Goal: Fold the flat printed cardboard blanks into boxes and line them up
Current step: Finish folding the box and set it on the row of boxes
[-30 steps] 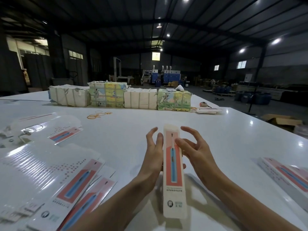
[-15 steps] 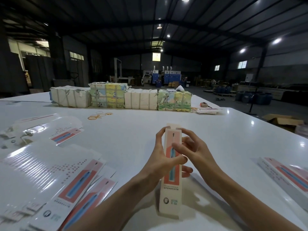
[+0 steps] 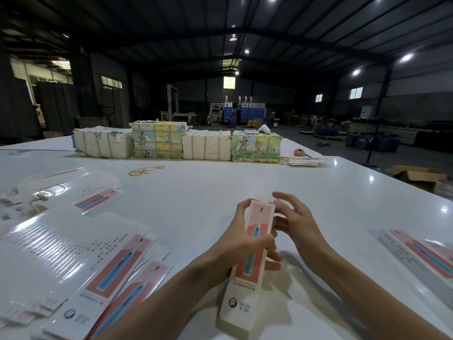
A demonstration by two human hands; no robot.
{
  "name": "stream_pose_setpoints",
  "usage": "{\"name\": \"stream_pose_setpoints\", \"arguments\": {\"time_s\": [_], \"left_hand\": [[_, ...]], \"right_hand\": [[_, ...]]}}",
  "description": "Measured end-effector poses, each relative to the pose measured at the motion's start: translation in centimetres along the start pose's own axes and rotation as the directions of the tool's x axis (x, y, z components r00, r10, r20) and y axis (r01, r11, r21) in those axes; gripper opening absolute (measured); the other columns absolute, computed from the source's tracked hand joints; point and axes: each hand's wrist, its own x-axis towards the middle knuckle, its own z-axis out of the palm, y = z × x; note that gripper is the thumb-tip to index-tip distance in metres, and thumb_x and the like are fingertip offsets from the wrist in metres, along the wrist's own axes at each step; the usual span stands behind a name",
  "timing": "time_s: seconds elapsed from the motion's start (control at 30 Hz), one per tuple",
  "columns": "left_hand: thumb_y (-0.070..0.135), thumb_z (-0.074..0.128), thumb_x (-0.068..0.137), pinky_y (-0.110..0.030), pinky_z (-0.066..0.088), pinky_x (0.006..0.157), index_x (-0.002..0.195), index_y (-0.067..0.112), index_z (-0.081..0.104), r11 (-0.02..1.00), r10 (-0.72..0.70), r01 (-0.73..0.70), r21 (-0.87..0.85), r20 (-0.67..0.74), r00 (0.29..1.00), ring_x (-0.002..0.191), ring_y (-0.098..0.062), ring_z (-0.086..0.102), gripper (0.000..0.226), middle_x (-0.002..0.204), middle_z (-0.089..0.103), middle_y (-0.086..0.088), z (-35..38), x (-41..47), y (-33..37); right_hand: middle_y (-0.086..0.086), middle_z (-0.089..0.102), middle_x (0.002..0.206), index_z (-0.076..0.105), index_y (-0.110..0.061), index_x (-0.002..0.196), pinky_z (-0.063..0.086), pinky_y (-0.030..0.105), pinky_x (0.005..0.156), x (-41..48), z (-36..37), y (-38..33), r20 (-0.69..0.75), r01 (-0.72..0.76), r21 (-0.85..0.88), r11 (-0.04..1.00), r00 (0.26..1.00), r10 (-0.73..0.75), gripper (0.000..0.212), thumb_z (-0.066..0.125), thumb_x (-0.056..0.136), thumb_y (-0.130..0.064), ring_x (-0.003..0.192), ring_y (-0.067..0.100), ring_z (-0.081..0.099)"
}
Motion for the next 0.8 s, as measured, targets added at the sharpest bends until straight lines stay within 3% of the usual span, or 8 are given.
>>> {"name": "stream_pose_setpoints", "arguments": {"time_s": [0.1,0.23,0.37,0.5,0.63,0.8], "left_hand": [[0.016,0.082,0.087,-0.035,0.065,0.071,0.136,0.06,0.025,1.0,0.02,-0.021,0.014,0.038,0.999,0.088,-0.029,0.08,0.086,0.122,0.062,-0.006,0.1,-0.2,0.0],[0.017,0.081,0.087,-0.034,0.065,0.072,0.138,0.057,0.024,1.0,0.021,-0.022,0.021,0.045,0.999,0.089,-0.029,0.08,0.086,0.121,0.063,-0.005,0.2,-0.2,-0.1],[0.02,0.082,0.085,-0.035,0.065,0.074,0.141,0.055,0.027,1.0,0.026,-0.026,0.008,0.025,0.999,0.091,-0.028,0.079,0.086,0.12,0.065,-0.004,0.0,-0.1,-0.1],[0.026,0.083,0.085,-0.04,0.066,0.081,0.141,0.058,0.024,0.997,0.025,-0.024,0.079,-0.007,1.0,0.096,-0.027,0.078,0.088,0.12,0.066,0.001,0.0,0.1,-0.3],[0.026,0.084,0.081,-0.036,0.066,0.074,0.135,0.065,0.022,0.996,0.047,-0.047,0.07,0.007,0.999,0.089,-0.026,0.079,0.091,0.117,0.066,0.002,0.0,0.4,-0.6],[0.022,0.086,0.078,-0.033,0.064,0.066,0.13,0.072,0.02,0.993,0.099,-0.101,0.058,0.043,0.994,0.082,-0.026,0.079,0.098,0.114,0.061,-0.002,-0.3,0.3,-0.7]], "right_hand": [[0.003,0.08,0.099,0.072,-0.02,0.121,0.065,0.037,0.077,0.2,-0.7,0.1,0.038,-0.002,-0.016,1.0,0.999,0.003,0.02,0.057,0.107,-0.022,0.097,0.031,0.078],[0.0,0.08,0.097,0.071,-0.024,0.117,0.064,0.032,0.07,0.0,-1.0,0.0,0.035,0.12,-0.083,0.989,0.992,-0.117,0.018,0.059,0.106,-0.018,0.092,0.026,0.079],[-0.001,0.08,0.099,0.07,-0.021,0.116,0.065,0.032,0.072,-0.2,-0.9,-0.2,0.052,0.209,-0.124,0.97,0.978,-0.204,0.023,0.052,0.109,-0.01,0.094,0.024,0.079],[0.01,0.077,0.107,0.07,-0.007,0.114,0.064,0.041,0.084,-0.1,-1.0,-1.1,0.092,0.097,0.059,0.994,0.991,-0.102,0.022,0.049,0.109,-0.008,0.103,0.036,0.076],[0.016,0.076,0.105,0.073,-0.004,0.108,0.064,0.042,0.08,-0.2,-0.6,-1.8,0.102,-0.019,0.202,0.979,0.995,-0.002,0.028,0.06,0.103,-0.028,0.102,0.037,0.076],[0.013,0.075,0.097,0.076,-0.005,0.102,0.064,0.042,0.076,0.0,-0.9,-1.6,0.042,-0.066,0.222,0.973,0.997,0.058,0.012,0.068,0.099,-0.014,0.098,0.036,0.076]]}}
